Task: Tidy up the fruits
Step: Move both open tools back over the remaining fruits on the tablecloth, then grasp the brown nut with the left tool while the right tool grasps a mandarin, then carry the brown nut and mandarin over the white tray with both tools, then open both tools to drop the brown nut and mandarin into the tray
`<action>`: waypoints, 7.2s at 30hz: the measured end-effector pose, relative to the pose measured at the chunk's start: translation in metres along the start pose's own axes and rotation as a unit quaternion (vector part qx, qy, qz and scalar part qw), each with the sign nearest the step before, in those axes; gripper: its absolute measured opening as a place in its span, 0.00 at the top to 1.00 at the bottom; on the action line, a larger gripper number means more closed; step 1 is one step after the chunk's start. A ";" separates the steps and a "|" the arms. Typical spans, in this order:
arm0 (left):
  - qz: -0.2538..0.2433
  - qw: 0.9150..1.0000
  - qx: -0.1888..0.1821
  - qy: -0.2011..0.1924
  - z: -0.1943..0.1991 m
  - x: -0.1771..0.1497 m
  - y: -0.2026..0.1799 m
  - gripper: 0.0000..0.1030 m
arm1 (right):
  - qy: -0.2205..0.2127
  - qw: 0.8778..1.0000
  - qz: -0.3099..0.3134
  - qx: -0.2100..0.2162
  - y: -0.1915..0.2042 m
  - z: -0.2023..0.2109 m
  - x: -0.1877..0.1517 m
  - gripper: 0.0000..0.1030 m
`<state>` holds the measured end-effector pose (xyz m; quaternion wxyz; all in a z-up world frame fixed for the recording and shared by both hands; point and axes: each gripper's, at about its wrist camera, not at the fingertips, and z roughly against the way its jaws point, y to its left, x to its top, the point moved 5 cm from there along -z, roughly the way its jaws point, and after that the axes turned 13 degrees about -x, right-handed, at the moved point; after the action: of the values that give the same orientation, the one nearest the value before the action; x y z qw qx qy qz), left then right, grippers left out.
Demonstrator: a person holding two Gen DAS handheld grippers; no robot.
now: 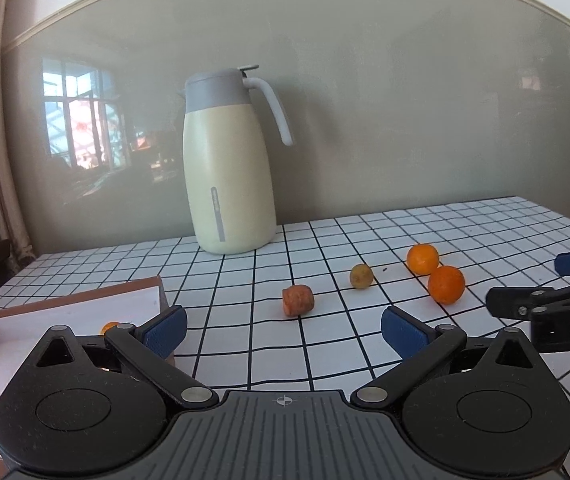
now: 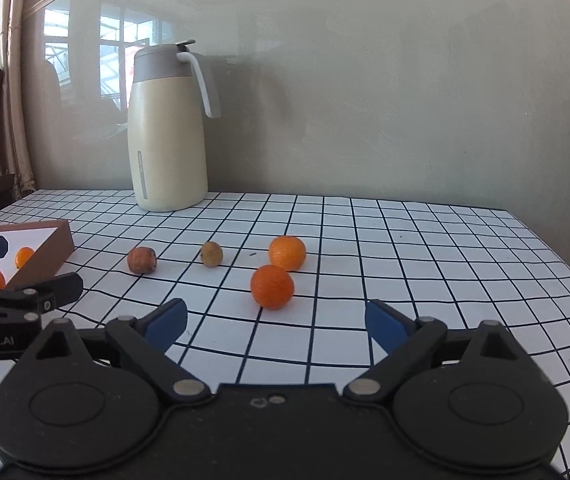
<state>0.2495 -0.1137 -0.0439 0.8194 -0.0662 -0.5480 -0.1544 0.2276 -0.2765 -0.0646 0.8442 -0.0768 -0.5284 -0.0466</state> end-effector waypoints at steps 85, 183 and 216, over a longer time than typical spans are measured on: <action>-0.007 0.997 -0.067 0.044 -0.058 0.016 -0.048 0.71 | 0.033 0.999 -0.024 0.000 -0.003 -0.038 0.017 0.73; 0.137 0.974 0.180 -0.006 0.093 -0.036 0.284 0.71 | -0.042 0.981 0.079 0.171 0.293 0.013 0.052 0.73; 0.124 0.971 0.201 -0.030 0.089 -0.030 0.296 0.00 | -0.072 0.987 0.072 0.121 0.279 -0.006 0.072 0.06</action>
<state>0.2573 0.1958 -0.0183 0.8121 0.0281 -0.5793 0.0641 0.3089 -0.0029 -0.0249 0.8083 -0.0149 -0.5825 0.0848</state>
